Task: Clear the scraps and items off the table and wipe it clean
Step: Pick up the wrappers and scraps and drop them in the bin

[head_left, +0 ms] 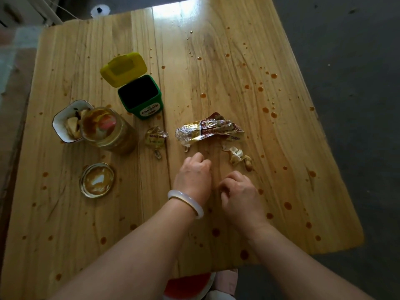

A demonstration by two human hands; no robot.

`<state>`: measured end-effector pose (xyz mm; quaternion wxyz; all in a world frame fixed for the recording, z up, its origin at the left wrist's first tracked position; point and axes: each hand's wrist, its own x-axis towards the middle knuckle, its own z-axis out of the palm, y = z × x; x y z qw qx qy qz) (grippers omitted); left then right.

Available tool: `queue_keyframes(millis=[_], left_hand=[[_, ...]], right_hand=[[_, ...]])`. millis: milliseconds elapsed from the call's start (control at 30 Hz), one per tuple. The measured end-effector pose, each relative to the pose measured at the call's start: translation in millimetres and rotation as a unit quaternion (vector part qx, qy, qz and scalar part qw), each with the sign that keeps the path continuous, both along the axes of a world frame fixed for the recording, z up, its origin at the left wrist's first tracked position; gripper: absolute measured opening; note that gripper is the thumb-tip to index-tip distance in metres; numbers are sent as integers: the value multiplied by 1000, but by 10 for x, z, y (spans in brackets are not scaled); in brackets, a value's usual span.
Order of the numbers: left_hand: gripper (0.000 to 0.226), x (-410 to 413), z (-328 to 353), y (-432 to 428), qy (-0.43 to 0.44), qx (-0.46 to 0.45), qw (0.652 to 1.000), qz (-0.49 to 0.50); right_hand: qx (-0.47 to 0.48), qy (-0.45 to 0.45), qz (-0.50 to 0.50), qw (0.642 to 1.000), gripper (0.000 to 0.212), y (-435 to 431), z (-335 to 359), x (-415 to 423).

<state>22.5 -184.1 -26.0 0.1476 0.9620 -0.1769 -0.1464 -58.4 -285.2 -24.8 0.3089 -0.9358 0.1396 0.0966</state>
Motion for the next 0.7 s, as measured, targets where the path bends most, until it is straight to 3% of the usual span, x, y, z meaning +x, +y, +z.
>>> queue_keyframes(millis=[367, 500, 700], left_hand=[[10, -389, 120, 344, 80, -21, 996, 26], [12, -484, 166, 517, 135, -82, 981, 117], [13, -532, 303, 806, 156, -181, 936, 258]], right_hand=[[37, -9, -58, 998, 21, 128, 45, 44], [25, -48, -68, 996, 38, 221, 71, 459], [-71, 14, 12, 997, 25, 355, 61, 831]])
